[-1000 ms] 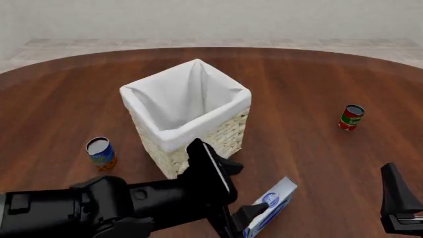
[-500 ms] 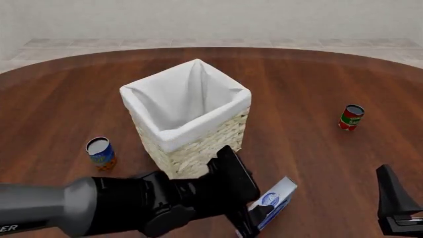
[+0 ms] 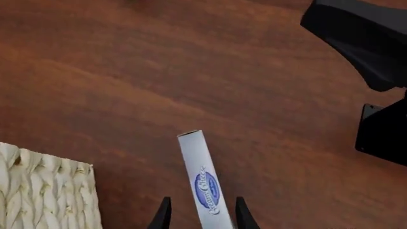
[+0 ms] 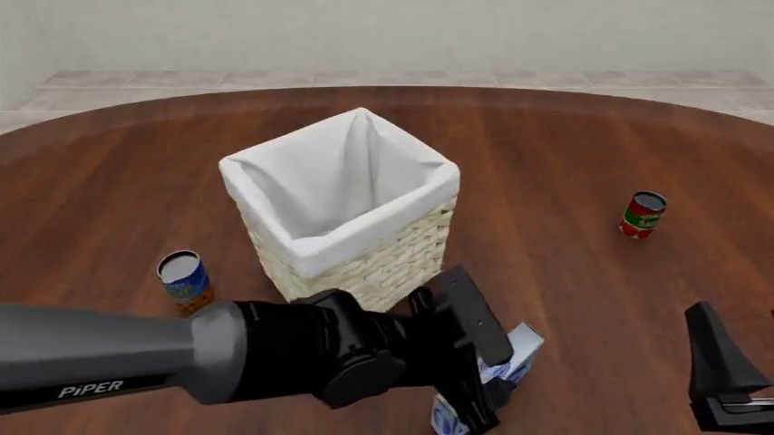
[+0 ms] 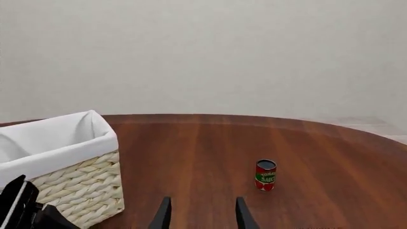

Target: Pick up the cream cheese box, and put it in the basket.

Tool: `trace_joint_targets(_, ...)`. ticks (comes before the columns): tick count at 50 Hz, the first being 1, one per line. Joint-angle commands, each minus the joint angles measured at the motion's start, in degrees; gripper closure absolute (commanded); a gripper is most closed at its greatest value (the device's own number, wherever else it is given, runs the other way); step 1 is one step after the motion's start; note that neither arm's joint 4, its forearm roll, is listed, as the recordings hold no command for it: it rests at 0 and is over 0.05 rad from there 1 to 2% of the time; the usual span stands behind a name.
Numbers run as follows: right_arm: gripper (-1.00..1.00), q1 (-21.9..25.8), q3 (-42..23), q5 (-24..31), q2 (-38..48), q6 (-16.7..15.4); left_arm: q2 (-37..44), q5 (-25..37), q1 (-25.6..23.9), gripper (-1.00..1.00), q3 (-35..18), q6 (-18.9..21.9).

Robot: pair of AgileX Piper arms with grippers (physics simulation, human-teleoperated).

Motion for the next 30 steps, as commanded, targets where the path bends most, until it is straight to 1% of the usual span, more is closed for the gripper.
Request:
trace_joint_targets(1,-1.0,0.09,0.0,0.1,0.0,0.49,3.12,5.5,-0.42,-1.0,-4.92,1.25)
trace_joint_targets(2,-1.0,0.11,0.0,0.12,0.0,0.52,3.26,5.65,-0.28,-1.0,-5.12,1.65)
trace_joint_targets(4,-1.0,0.11,0.0,0.12,0.0,0.52,3.3,6.35,0.49,-1.0,-5.82,1.12)
trace_joint_targets(6,-1.0,0.11,0.0,0.12,0.0,0.52,3.6,5.98,1.24,-1.0,-5.36,1.16)
trace_joint_targets(11,-1.0,0.11,0.0,0.12,0.0,0.52,3.6,5.98,1.24,-1.0,-5.36,1.16)
trace_joint_targets(13,-1.0,0.11,0.0,0.12,0.0,0.52,5.2,5.86,1.75,-1.0,-5.25,0.6)
trace_joint_targets(15,-1.0,0.11,0.0,0.12,0.0,0.52,5.22,5.59,1.98,-1.0,-5.09,1.14)
trace_joint_targets(17,-1.0,0.11,0.0,0.12,0.0,0.52,6.14,6.68,0.93,-1.0,-6.28,-0.37)
trace_joint_targets(18,-1.0,0.11,0.0,0.12,0.0,0.52,6.15,6.69,0.93,-1.0,-6.3,-0.37)
trace_joint_targets(19,-1.0,0.11,0.0,0.12,0.0,0.52,6.96,8.14,-0.37,-1.0,-8.0,-2.37)
trace_joint_targets(21,-1.0,0.11,0.0,0.12,0.0,0.52,7.14,8.6,-0.47,-1.0,-8.47,-3.02)
trace_joint_targets(24,-1.0,0.11,0.0,0.12,0.0,0.52,7.29,8.75,0.02,-1.0,-8.92,-2.18)
trace_joint_targets(30,-1.0,0.11,0.0,0.12,0.0,0.52,8.52,8.88,-0.39,-1.0,-9.52,-2.09)
